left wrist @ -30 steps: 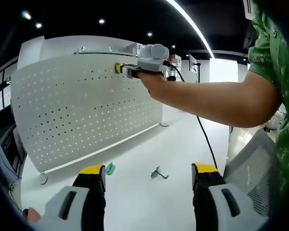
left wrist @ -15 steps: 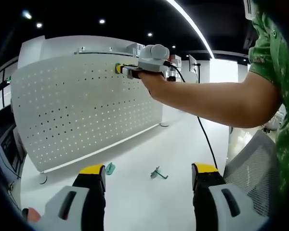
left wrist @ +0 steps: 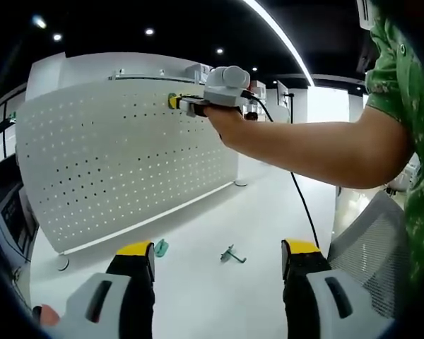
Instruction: Insert the hook assembly into the mounting plate slot until the hook locks in place.
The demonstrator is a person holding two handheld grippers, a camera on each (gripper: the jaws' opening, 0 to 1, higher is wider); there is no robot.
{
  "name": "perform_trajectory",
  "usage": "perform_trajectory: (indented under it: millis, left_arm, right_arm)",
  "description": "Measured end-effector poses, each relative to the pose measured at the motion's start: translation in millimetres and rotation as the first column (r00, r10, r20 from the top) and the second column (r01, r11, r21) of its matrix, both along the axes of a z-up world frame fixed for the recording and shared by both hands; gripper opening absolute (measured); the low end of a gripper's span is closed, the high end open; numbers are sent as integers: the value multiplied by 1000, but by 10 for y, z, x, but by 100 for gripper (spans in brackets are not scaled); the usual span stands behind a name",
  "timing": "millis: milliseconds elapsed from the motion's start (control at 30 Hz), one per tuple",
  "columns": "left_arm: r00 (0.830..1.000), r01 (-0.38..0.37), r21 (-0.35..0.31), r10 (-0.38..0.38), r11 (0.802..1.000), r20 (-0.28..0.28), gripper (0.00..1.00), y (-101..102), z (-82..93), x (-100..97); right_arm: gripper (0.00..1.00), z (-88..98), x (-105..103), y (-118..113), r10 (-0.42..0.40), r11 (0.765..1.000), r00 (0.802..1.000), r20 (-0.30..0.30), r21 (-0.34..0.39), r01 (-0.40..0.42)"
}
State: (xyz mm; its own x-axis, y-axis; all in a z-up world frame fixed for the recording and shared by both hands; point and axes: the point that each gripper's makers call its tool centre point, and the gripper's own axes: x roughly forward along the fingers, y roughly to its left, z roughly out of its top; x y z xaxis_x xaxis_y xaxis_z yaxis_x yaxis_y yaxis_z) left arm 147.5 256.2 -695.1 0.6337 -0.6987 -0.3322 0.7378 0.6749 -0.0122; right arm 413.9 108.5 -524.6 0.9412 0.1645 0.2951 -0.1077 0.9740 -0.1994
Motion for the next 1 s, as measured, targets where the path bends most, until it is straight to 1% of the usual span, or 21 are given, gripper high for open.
perform_trajectory:
  millis: [133,233,500,767,1000]
  left_arm:
    - [1000,0,0,0,1000,0,76,0,3,-7]
    - [1000,1,0,-1,1000,3,76,-7,11,-13]
    - [1000,4,-4,-4,1000,7,76,-19,26,-27]
    - [1000,9,-6,-9,1000,11,76,-30,41,-45]
    - [1000,10,-6,-10,1000,19,76,-36,67,-57]
  right_arm:
    - [16,-7,-19,3,2,1000,1000,-1,0,-2]
    - [20,-9,-37,4,10,1000,1000,0,11,-10]
    - [25,-84,-73,-5,26,999,1000,-18,24,-25]
    - [28,-117,-111,-28,25,1000,999,-26,18,-25]
    - [28,-137,-175,-70,19,1000,999,-38,9,-18]
